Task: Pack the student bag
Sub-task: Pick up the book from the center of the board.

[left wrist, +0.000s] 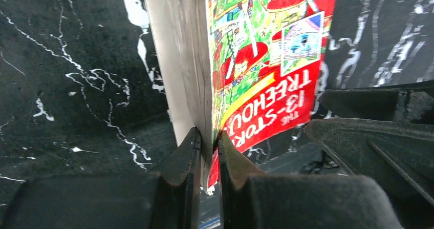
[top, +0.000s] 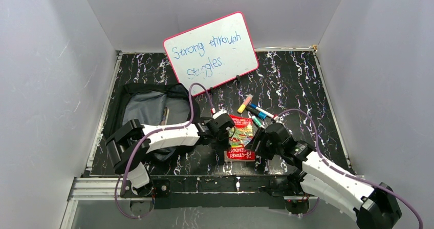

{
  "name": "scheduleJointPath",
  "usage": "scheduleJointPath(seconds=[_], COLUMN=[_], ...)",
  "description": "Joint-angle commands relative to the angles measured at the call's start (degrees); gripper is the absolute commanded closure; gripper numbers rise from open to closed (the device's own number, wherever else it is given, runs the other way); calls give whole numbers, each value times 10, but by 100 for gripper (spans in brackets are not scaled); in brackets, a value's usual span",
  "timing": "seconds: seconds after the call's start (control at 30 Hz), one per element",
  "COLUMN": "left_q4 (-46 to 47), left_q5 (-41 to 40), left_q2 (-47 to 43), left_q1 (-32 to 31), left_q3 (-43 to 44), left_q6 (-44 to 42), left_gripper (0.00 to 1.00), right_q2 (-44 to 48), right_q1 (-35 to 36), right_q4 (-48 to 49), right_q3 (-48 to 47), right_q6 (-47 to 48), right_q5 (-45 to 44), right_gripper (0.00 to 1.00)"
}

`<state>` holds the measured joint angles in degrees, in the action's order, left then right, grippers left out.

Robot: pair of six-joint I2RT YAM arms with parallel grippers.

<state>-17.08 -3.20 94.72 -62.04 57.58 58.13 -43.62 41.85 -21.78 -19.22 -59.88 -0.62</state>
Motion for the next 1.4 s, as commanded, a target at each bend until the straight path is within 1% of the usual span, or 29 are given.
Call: scheduleJointPath(seconds=[0.0,0.07,0.13,0.23,0.4,0.6,0.77,0.93,1.03,1.2,1.3,1.37], left_q4=[48,61,86,125,166,220,238,250,252,251,254,262], left_q5=[1,2,4,9,9,7,8,16,18,21,20,22], left_q2=[-68,-88,-111,-143,-180,-210,-216,-206,-201,-200,-198,-194], left_q1=[18,27,36,46,57,65,69,72,72,73,73,74], left_q3=[-6,-21,-41,-74,-116,-159,-169,-165,-163,-169,-176,-182], left_q6=[31,51,72,104,147,186,200,202,201,201,201,202], left_gripper=[100,100,100,100,100,100,100,100,100,100,100,100], right_q2=[43,65,86,115,136,130,125,119,102,75,71,71], right_q1=[1,1,1,1,2,1,1,1,1,1,1,1], right_q4=[-23,-31,-43,-41,-28,54,101,201,273,358,396,414], right_q3=[-41,-43,-41,-34,-18,35,73,121,147,173,180,183], right_q6=[20,20,3,-22,-77,-157,-225,-280,-303,-318,-317,-317], right_q5=[-48,-59,-72,-81,-85,-67,-88,-98,-92,-82,-80,-79], right_gripper=[28,22,19,17,12,6,5,5,7,17,25,34])
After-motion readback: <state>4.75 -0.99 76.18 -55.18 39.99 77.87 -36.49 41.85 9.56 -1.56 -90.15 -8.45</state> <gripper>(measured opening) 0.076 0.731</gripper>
